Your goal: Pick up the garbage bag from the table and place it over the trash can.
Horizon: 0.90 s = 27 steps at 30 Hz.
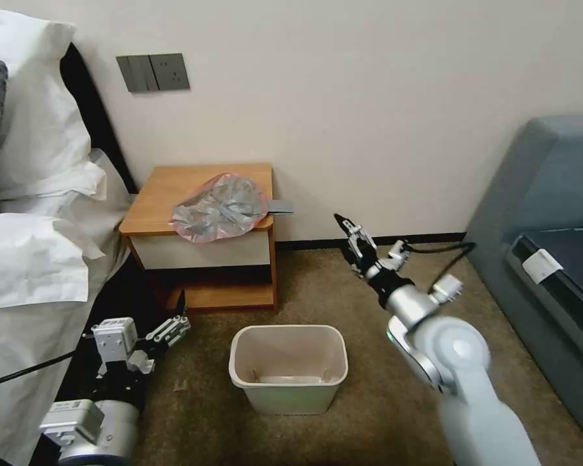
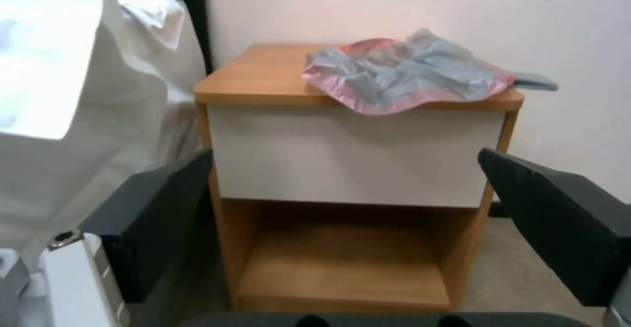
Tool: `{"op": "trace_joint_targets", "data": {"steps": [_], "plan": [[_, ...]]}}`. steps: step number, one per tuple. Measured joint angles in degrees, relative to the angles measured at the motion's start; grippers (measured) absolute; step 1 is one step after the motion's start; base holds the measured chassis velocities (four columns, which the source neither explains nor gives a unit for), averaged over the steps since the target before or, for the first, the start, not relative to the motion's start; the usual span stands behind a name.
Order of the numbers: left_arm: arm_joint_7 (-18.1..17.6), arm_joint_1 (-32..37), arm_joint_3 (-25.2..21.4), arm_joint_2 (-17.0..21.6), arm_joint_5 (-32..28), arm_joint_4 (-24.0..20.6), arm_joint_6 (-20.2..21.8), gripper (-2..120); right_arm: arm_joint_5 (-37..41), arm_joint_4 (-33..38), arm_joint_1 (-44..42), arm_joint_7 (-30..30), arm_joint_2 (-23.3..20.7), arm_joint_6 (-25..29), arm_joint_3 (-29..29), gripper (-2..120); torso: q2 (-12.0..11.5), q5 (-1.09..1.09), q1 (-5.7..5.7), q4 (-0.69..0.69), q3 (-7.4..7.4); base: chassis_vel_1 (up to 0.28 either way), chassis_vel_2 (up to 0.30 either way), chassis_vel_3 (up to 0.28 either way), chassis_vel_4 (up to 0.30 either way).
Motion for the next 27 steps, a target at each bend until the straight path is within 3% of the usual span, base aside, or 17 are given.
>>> {"op": "trace_joint_targets", "data": {"steps": [9,13,15,27], "plan": [[0.0,6.1,-0.1,-0.8,1.3,0.0,-2.2,100,-0.5,-14.1,7.3,-4.5,2.8,-0.5,-4.3,100,0.0,0.0,0.0,0.0,0.0,0.0,0.0,0.0,0.0],[0.0,6.6,-0.1,-1.0,1.3,0.0,-2.5,100,-1.0,-16.1,8.6,-5.0,3.2,-0.5,-4.5,100,0.0,-0.01,0.0,0.0,0.0,0.0,0.0,0.0,0.0],[0.0,7.3,-0.1,-1.4,1.2,0.0,-2.9,100,-1.7,-21.7,12.4,-6.4,4.0,-0.2,-4.8,100,0.0,0.0,0.0,0.0,0.0,0.0,0.0,0.0,0.0],[0.4,8.2,-0.1,-2.1,1.4,0.0,-3.5,100,-4.9,-33.8,21.3,-9.9,6.8,0.3,-6.1,100,0.0,-0.01,0.0,0.0,0.0,0.0,0.0,0.0,0.0]]}}
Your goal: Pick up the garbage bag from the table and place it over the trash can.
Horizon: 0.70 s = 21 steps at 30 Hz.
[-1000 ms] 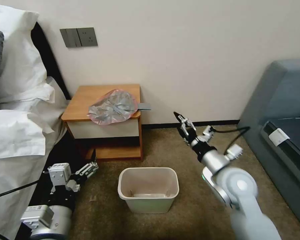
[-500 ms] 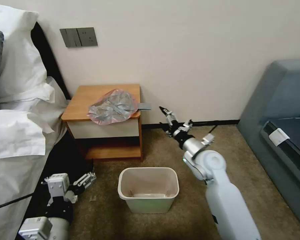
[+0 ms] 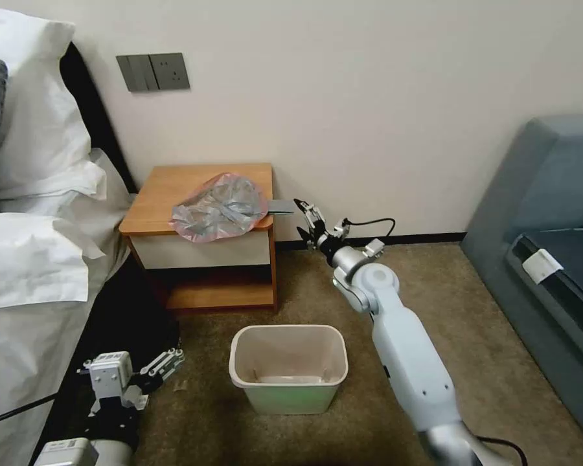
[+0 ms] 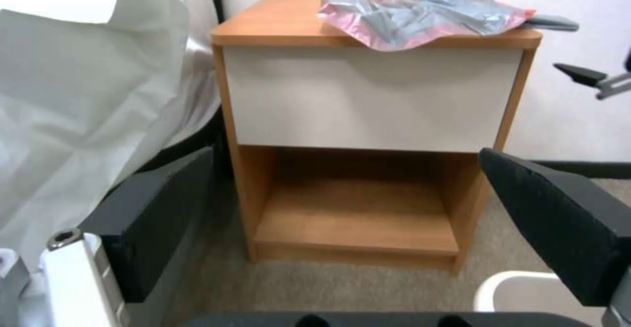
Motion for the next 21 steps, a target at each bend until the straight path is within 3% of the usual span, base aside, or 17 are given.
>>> {"op": "trace_joint_targets", "data": {"steps": [6,8,14,16,21], "plan": [[0.7,1.2,0.0,-0.3,0.3,0.0,-1.0,100,-2.2,-2.3,1.5,-1.5,1.4,0.6,-0.5,97,0.0,0.0,0.0,0.0,0.0,0.0,0.0,0.0,0.0],[0.9,2.2,0.0,-0.4,0.5,0.0,-1.6,100,-2.8,-3.5,2.4,-2.0,2.2,0.9,-0.5,86,0.0,0.01,0.0,0.0,0.0,0.0,0.0,0.0,0.0],[0.9,2.4,0.0,-0.4,0.6,0.0,-1.8,100,-3.6,-4.3,2.8,-2.3,2.8,1.2,-0.5,71,0.0,0.0,0.0,0.0,0.0,0.0,0.0,0.0,0.0],[0.9,2.4,0.0,-0.3,0.6,0.0,-1.9,100,-4.1,-4.3,2.8,-2.3,3.2,1.4,-0.4,58,0.0,0.0,0.0,0.0,0.0,0.0,0.0,0.0,0.0],[0.9,2.6,-0.2,-0.1,0.6,0.0,-2.2,100,-4.7,-4.3,2.8,-2.3,3.5,1.5,-0.4,45,0.0,0.0,0.0,0.0,0.0,0.0,0.0,0.0,0.0]]}}
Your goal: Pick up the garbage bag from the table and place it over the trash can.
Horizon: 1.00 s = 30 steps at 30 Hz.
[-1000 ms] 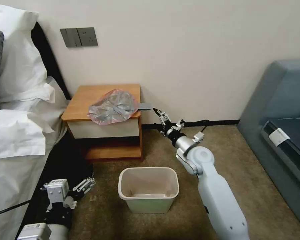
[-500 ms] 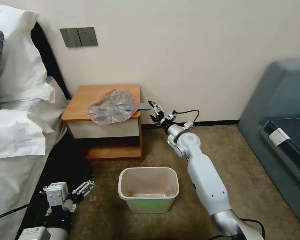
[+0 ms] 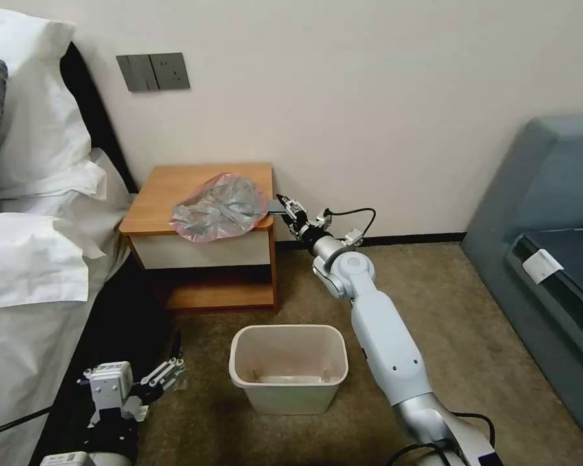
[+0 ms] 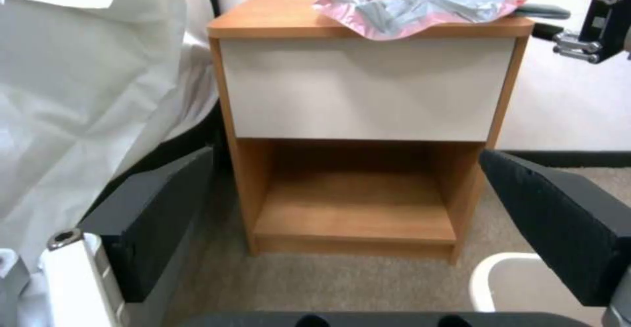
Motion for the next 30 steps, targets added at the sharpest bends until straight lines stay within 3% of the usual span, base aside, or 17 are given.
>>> {"op": "trace_joint_targets", "data": {"steps": [12,22,30], "plan": [[0.2,-0.3,0.1,0.2,0.1,0.0,-0.2,100,-0.6,1.6,-0.9,0.7,0.0,0.3,0.0,0,0.0,0.01,0.0,0.0,0.0,0.0,0.0,0.0,0.0],[0.5,-1.3,0.5,0.5,0.2,0.0,0.2,100,-0.6,7.3,-4.7,3.3,-1.4,1.2,-0.5,0,0.0,0.01,0.0,0.01,0.0,0.0,0.0,0.0,0.0],[1.0,-2.5,1.0,1.2,0.1,0.0,0.3,100,-0.5,21.4,-15.3,6.6,-5.0,2.0,-2.5,0,0.0,0.01,0.0,0.0,0.0,0.0,0.0,0.0,0.0]]}}
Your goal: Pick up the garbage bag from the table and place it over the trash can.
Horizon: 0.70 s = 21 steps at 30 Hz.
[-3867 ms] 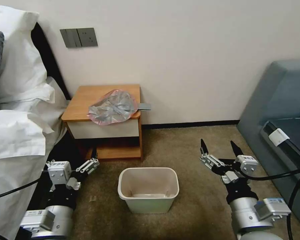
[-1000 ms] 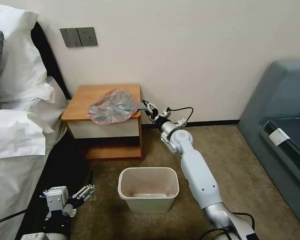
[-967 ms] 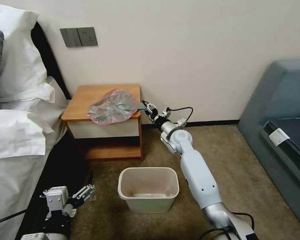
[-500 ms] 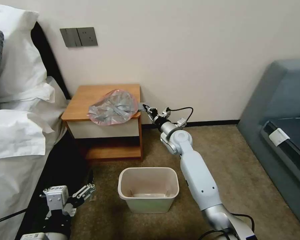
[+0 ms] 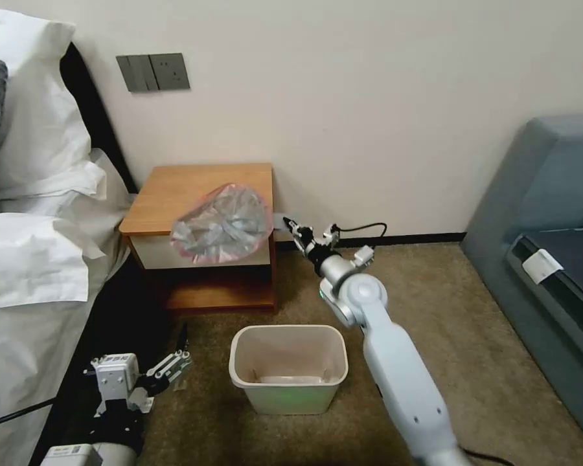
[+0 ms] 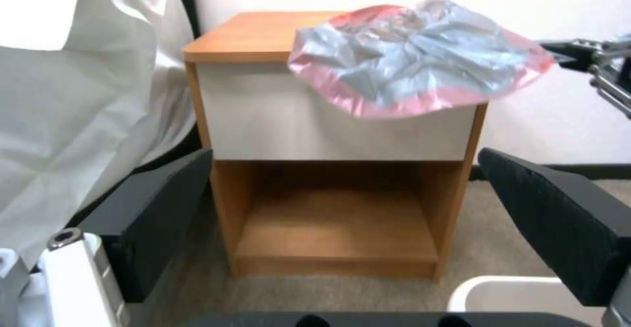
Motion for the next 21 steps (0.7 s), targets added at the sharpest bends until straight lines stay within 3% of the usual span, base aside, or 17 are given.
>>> {"op": "trace_joint_targets", "data": {"steps": [7,21], "plan": [[0.0,0.0,-0.4,0.9,-0.5,0.0,0.1,100,-1.1,8.1,-5.8,4.3,-0.1,2.5,-1.7,0,0.0,0.0,0.0,0.0,0.0,0.0,0.0,0.0,0.0],[0.1,-1.8,-0.2,0.9,-0.8,0.0,0.1,100,-11.8,22.8,-20.7,8.3,-3.6,5.7,-7.8,0,0.0,-0.01,0.0,0.0,0.0,0.0,0.0,0.0,0.0]]}}
